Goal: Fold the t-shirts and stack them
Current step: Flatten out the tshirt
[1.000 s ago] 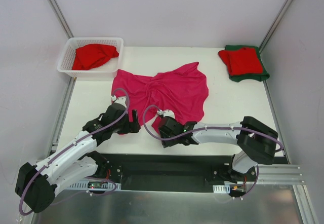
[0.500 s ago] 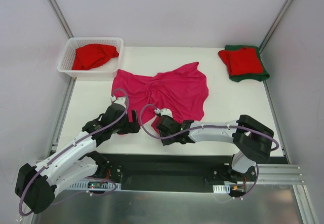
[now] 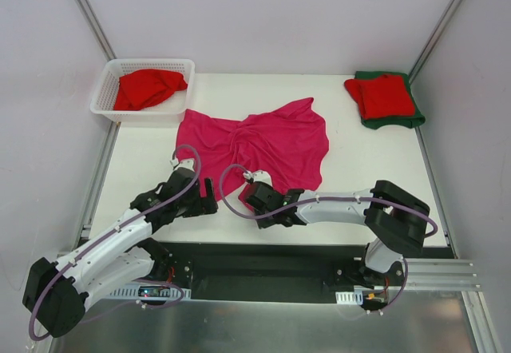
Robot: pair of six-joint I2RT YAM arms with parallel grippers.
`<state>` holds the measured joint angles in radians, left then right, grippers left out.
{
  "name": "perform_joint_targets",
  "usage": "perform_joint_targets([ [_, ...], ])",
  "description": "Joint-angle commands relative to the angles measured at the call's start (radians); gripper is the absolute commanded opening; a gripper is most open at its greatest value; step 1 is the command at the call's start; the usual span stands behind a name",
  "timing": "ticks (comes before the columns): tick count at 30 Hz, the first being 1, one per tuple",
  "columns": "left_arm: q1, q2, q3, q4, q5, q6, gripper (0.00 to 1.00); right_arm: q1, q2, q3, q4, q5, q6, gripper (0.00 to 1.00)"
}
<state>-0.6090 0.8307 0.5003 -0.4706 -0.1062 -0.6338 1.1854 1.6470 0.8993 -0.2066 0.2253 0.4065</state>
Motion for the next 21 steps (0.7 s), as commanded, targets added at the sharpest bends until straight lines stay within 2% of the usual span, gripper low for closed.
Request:
perform_joint_targets([
  [1, -0.006, -0.041, -0.026, -0.068, -0.061, -0.102, 0.92, 0.005, -0.015, 0.018, -0.040, 0.054, 0.008, 0.01],
  [11, -0.006, -0.016, -0.026, -0.103, -0.158, -0.181, 0.82, 0.003, -0.026, 0.018, -0.051, 0.052, -0.005, 0.01],
  [21, -0.008, 0.036, -0.026, -0.091, -0.236, -0.196, 0.78, 0.005, -0.029, 0.015, -0.054, 0.048, -0.006, 0.01],
])
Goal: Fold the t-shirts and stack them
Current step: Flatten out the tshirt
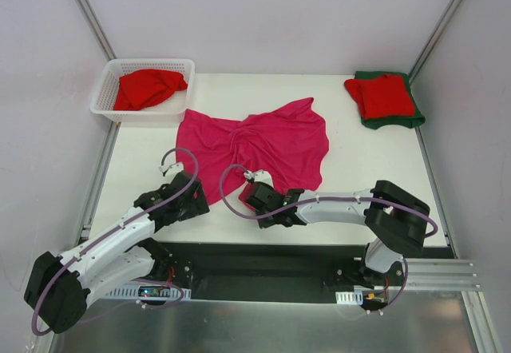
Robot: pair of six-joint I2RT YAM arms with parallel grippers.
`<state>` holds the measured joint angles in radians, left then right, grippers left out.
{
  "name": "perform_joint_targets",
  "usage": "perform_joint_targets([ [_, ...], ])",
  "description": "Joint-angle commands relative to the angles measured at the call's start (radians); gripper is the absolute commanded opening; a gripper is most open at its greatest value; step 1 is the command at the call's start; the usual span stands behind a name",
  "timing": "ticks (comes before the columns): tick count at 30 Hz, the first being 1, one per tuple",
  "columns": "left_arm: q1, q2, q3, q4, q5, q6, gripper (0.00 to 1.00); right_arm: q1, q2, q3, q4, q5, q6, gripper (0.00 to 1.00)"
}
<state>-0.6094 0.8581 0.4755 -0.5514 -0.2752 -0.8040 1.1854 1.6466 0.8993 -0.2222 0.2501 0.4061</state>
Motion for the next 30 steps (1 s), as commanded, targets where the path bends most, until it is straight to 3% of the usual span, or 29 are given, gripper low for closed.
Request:
perform_joint_targets([
  [1, -0.009, 0.010, -0.002, -0.004, -0.084, -0.026, 0.77, 0.003, -0.028, 0.015, -0.040, 0.023, -0.007, 0.01],
  [3, -0.010, 0.009, -0.008, 0.007, -0.097, -0.023, 0.75, 0.003, -0.028, 0.016, -0.040, 0.021, -0.009, 0.01],
  [8, -0.009, 0.022, -0.026, 0.059, -0.116, 0.003, 0.57, 0.002, -0.028, 0.018, -0.043, 0.017, -0.009, 0.01],
  [22, -0.009, 0.183, 0.035, 0.073, -0.137, -0.006, 0.54, 0.003, -0.037, 0.015, -0.049, 0.017, -0.006, 0.01],
  [24, -0.009, 0.185, 0.040, 0.073, -0.144, -0.009, 0.50, 0.003, -0.041, 0.012, -0.049, 0.020, -0.004, 0.01],
  [27, -0.009, 0.188, 0.041, 0.074, -0.148, -0.008, 0.38, 0.002, -0.038, 0.010, -0.049, 0.017, -0.004, 0.01],
  [30, -0.009, 0.187, 0.041, 0.077, -0.148, -0.004, 0.34, 0.002, -0.034, 0.013, -0.051, 0.014, -0.003, 0.01],
])
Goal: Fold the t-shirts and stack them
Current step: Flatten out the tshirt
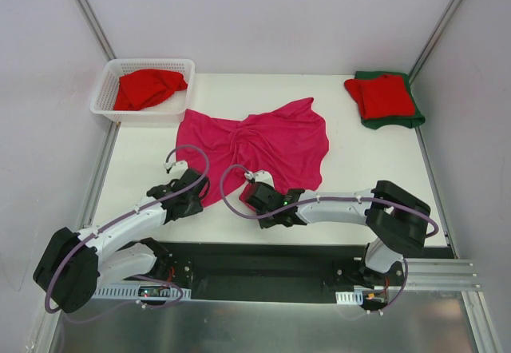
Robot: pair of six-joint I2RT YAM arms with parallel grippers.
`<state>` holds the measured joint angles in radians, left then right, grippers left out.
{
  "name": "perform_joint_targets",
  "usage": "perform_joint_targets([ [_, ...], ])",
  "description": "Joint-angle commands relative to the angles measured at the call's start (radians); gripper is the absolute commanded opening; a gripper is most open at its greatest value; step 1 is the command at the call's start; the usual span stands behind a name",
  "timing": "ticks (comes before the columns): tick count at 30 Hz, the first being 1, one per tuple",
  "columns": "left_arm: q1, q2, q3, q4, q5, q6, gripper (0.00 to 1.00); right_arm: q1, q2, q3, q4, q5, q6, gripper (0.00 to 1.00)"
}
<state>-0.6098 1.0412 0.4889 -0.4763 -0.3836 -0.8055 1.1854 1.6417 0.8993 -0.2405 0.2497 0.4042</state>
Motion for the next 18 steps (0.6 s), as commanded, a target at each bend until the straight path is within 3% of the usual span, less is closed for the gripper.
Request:
perform_joint_targets([
  [1, -0.008, 0.003, 0.028, 0.004, -0.040, -0.003, 0.33, 0.002, -0.028, 0.013, -0.031, 0.014, -0.002, 0.01],
  [8, -0.008, 0.016, 0.034, 0.004, -0.040, 0.002, 0.28, 0.000, -0.028, 0.012, -0.033, 0.014, -0.002, 0.01],
  [12, -0.008, 0.025, 0.039, 0.005, -0.040, 0.005, 0.20, 0.002, -0.029, 0.009, -0.034, 0.017, -0.001, 0.01],
  [18, -0.008, 0.033, 0.045, 0.005, -0.044, 0.006, 0.00, 0.000, -0.034, 0.016, -0.048, 0.029, -0.001, 0.01],
])
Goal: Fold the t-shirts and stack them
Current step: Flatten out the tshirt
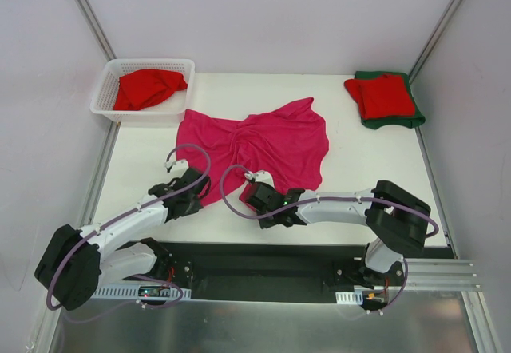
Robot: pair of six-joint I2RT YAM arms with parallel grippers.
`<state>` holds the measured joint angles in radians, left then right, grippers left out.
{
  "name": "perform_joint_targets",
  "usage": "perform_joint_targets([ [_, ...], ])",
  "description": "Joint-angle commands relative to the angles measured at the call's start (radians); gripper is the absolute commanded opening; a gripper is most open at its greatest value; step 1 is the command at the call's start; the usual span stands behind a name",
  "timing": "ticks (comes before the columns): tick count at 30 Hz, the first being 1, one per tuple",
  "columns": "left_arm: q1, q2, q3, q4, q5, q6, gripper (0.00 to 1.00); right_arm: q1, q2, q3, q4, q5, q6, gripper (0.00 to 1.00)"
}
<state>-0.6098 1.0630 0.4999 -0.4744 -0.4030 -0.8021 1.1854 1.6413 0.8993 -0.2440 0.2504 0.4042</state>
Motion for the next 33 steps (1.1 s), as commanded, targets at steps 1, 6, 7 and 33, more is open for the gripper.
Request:
perform_joint_targets([
  [1, -0.010, 0.011, 0.037, 0.003, -0.028, 0.003, 0.00, 0.002, -0.034, 0.019, -0.049, 0.030, -0.002, 0.01],
  [6, -0.010, 0.006, 0.057, 0.003, -0.017, 0.026, 0.00, 0.000, -0.072, 0.027, -0.107, 0.081, 0.011, 0.01],
  [7, -0.010, -0.003, 0.060, 0.000, -0.011, 0.033, 0.00, 0.000, -0.086, 0.030, -0.124, 0.098, 0.016, 0.01],
  [33, -0.010, -0.242, 0.664, -0.296, -0.017, 0.399, 0.00, -0.208, -0.641, 0.480, -0.684, 0.746, -0.332, 0.01],
])
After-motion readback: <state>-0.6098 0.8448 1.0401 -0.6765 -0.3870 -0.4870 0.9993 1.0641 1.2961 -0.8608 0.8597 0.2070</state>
